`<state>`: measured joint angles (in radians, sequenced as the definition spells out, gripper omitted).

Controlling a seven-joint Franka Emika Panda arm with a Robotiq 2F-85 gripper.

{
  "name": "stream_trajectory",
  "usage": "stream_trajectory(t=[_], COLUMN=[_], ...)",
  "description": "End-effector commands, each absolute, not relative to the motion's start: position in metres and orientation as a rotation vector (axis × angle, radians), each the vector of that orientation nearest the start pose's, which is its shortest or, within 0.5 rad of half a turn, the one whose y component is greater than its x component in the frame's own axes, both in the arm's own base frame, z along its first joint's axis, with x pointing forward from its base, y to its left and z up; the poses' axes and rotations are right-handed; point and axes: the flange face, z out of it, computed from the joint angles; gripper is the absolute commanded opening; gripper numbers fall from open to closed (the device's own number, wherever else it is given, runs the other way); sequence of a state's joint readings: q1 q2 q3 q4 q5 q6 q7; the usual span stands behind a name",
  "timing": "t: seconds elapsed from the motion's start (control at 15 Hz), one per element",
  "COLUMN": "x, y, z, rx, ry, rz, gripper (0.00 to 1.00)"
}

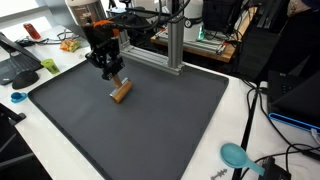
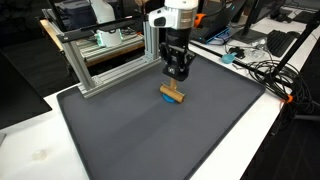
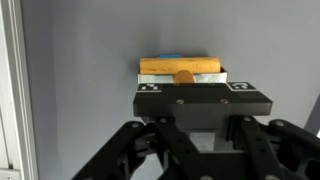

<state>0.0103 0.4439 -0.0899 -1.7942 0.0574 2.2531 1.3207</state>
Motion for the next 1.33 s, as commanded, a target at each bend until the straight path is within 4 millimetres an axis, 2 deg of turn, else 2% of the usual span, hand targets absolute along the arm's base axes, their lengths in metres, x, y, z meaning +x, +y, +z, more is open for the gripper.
stream_trajectory(t=[0.0,1.27], x=[0.659,0.663], y=[-0.059,-0.074], z=[0.277,0.274], rx=[-2.339,-2.314], ry=[2.099,2.166], rz=[-0.046,-0.116], gripper=[0.22,0.22])
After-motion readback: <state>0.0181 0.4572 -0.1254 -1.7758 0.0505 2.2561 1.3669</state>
